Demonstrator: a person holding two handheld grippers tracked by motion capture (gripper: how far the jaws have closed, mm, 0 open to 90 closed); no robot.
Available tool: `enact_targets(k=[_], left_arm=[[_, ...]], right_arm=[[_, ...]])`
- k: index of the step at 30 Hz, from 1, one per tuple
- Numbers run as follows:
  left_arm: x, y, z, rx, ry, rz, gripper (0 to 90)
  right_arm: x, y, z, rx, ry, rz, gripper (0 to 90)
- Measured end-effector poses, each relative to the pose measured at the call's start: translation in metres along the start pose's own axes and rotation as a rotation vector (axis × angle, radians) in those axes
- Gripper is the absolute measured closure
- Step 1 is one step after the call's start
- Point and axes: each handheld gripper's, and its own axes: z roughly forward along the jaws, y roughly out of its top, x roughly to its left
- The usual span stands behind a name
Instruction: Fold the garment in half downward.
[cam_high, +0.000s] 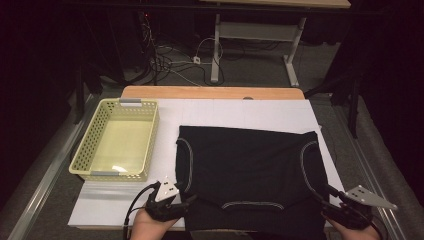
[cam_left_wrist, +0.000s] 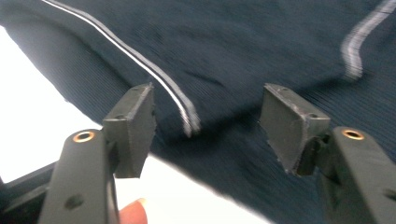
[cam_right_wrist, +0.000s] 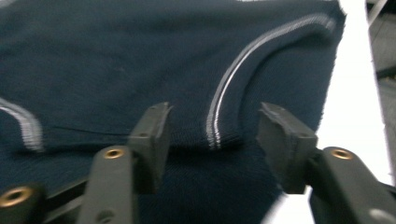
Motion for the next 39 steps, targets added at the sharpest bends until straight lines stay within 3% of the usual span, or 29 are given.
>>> enact_targets(k=[2,5,7,10,12,16,20,21,25,28,34,39], left_arm=[[0.003,0.004,0.006,0.001,-0.011,-0.011,35.7],[0.002,0.004,0.011,0.020,-0.018,0.000,44.1],[0.001,0.002,0.013,0.029,-0.014,0.008,47.0],[0.001,0.001,0.011,0.022,-0.013,0.008,46.3],[0.002,0.001,0.010,0.019,-0.014,0.003,44.3],[0.003,0.000,0.006,0.014,-0.024,0.012,44.3],[0.002,-0.001,0.003,0.009,-0.039,0.028,44.3],[0.002,-0.001,0.004,0.015,-0.043,0.051,44.3],[0.002,0.000,0.011,0.039,-0.054,0.065,51.5],[0.001,0.000,0.014,0.043,-0.048,0.083,60.7],[0.004,0.001,0.012,0.038,-0.051,0.072,85.4],[-0.002,0.005,-0.001,0.054,-0.026,0.097,87.6]], right_arm=[[0.000,-0.002,0.011,0.026,0.000,0.019,42.5],[0.002,-0.003,0.019,0.062,-0.005,0.009,44.1],[0.004,-0.006,0.023,0.084,-0.003,-0.005,52.5],[0.006,-0.008,0.021,0.073,0.003,-0.044,75.8],[0.007,-0.007,0.019,0.070,0.008,-0.063,79.5],[0.013,-0.007,0.009,0.053,0.000,-0.087,81.0],[0.016,-0.009,-0.013,0.012,-0.003,-0.092,81.0],[0.018,-0.011,-0.020,0.007,-0.003,-0.090,81.0],[0.018,-0.020,-0.035,0.009,-0.012,-0.094,81.4],[0.013,-0.027,-0.031,0.038,-0.014,-0.082,81.4],[0.013,-0.029,-0.022,0.055,-0.013,-0.082,81.4],[0.013,-0.025,-0.027,0.035,-0.015,-0.080,81.4]])
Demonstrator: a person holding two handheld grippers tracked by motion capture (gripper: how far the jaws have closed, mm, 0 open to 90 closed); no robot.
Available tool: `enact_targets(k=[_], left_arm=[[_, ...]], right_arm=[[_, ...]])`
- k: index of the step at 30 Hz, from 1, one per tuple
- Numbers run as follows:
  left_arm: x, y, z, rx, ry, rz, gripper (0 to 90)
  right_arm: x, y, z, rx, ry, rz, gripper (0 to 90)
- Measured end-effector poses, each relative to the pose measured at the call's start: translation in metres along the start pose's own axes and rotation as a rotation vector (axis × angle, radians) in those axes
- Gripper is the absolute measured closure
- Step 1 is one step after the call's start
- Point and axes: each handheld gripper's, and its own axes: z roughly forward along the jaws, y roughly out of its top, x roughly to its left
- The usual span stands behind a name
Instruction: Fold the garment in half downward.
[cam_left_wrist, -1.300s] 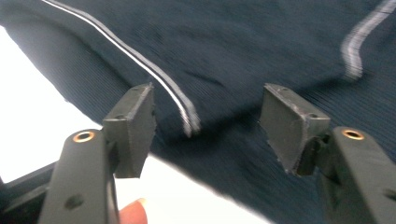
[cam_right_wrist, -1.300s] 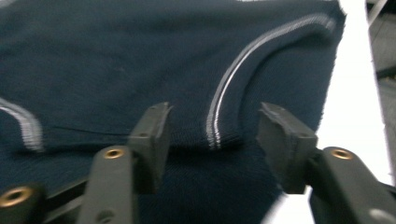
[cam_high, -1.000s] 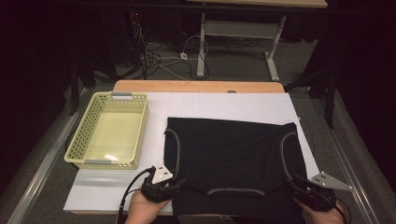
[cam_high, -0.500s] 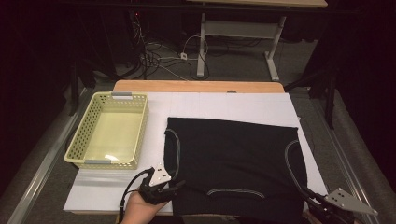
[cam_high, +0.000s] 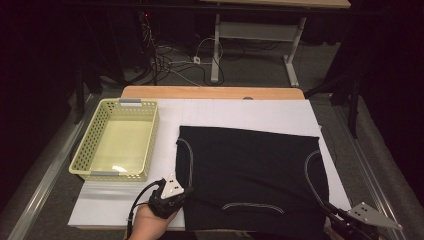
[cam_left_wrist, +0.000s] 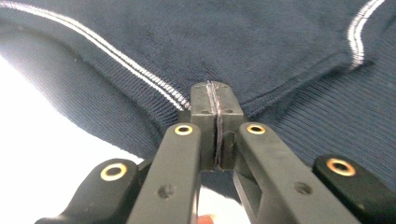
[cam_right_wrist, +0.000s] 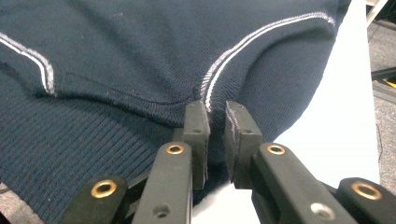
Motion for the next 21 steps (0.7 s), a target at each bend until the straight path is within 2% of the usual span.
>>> enact_targets(k=[3,6,11,13,16,18,21], left_arm=[[-0.001,-0.001,-0.005,-0.005,0.009,0.005,87.5],[0.001,0.000,-0.010,-0.027,-0.016,-0.030,87.6],[-0.003,0.008,-0.026,-0.063,-0.034,-0.017,87.7],[-0.008,0.008,-0.032,-0.060,-0.044,0.000,87.8],[-0.014,0.003,-0.043,-0.073,-0.067,0.005,87.7],[-0.016,-0.004,-0.047,-0.082,-0.088,-0.009,87.7],[-0.019,-0.014,-0.042,-0.060,-0.099,-0.010,87.6]], right_arm=[[-0.001,0.001,0.000,-0.005,0.003,0.001,81.3],[0.000,0.000,0.002,0.005,0.007,0.004,81.4],[0.002,0.003,-0.008,-0.025,0.007,0.004,81.5],[0.002,0.005,-0.013,-0.034,0.000,-0.002,81.5],[0.003,0.005,-0.022,-0.044,-0.010,-0.004,81.5],[0.003,0.003,-0.029,-0.049,-0.011,-0.003,81.5],[0.001,-0.002,-0.034,-0.035,-0.003,0.008,81.1]])
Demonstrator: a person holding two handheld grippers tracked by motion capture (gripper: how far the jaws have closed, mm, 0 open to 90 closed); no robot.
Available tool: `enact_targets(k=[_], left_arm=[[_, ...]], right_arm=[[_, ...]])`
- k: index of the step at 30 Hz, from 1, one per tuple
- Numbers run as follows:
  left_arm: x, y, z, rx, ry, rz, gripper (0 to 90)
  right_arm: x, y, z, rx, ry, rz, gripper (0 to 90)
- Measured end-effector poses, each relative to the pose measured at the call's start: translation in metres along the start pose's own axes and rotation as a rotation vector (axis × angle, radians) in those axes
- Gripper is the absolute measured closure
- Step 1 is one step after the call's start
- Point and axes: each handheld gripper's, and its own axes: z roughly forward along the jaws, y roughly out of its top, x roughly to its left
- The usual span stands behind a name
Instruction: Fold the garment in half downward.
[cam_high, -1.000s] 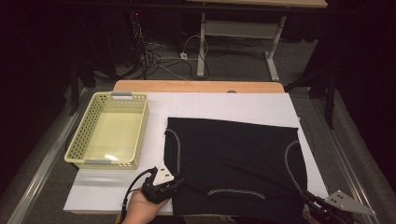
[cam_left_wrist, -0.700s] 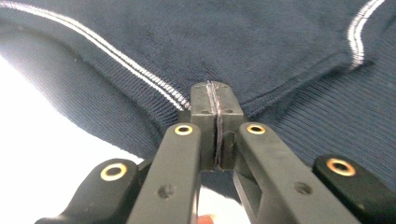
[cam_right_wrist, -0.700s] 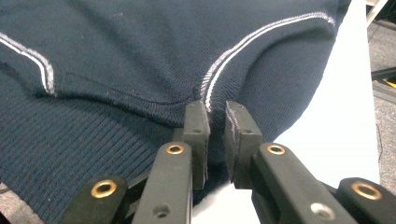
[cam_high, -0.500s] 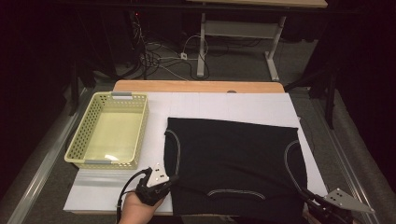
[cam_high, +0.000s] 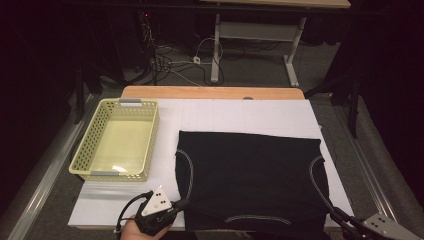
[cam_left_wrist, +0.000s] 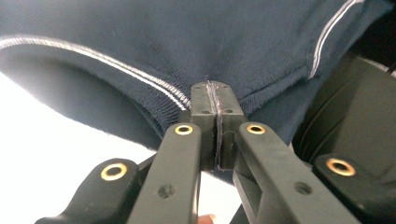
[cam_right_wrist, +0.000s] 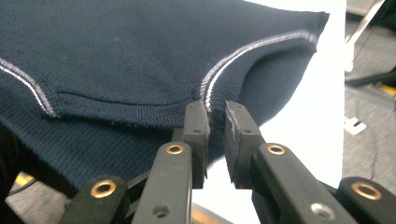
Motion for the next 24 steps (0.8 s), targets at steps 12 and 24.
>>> enact_targets(k=[12,24], left_arm=[[-0.026,0.015,0.031,0.008,-0.084,0.039,50.6],[-0.076,0.031,0.096,0.074,-0.169,0.169,55.0]], right_arm=[[0.029,0.012,0.015,-0.015,0.085,-0.034,57.5],[0.092,0.016,0.060,0.081,0.254,-0.174,53.9]])
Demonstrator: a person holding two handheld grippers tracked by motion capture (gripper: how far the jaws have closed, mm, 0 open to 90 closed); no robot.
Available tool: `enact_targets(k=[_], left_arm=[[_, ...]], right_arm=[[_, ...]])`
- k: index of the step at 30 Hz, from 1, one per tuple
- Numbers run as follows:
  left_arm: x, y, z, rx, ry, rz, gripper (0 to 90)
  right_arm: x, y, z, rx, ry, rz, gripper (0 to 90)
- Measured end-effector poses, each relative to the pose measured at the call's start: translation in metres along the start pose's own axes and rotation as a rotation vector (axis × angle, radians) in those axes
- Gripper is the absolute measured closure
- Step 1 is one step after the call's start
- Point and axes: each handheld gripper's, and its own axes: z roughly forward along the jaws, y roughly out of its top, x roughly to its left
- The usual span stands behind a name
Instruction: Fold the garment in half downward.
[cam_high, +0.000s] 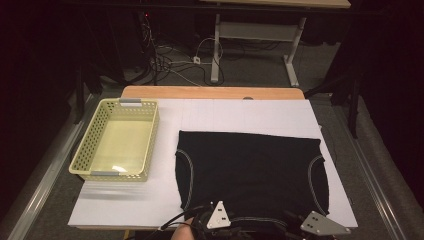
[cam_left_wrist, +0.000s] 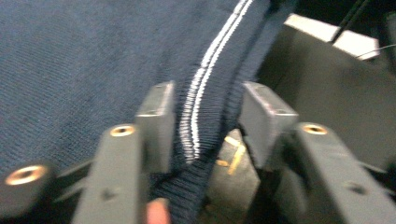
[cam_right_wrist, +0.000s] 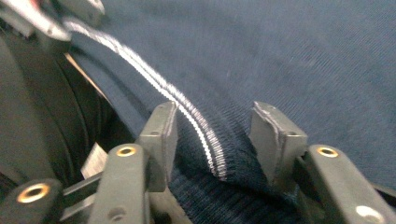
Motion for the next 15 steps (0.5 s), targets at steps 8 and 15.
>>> enact_targets(k=[8,15], left_arm=[[0.001,-0.004,-0.006,-0.028,-0.019,-0.001,83.1],[0.009,-0.007,-0.023,-0.099,-0.051,-0.057,66.4]], right_arm=[[0.004,-0.002,-0.002,0.014,0.006,-0.048,83.4],[0.005,0.004,-0.012,-0.044,0.055,-0.016,68.0]])
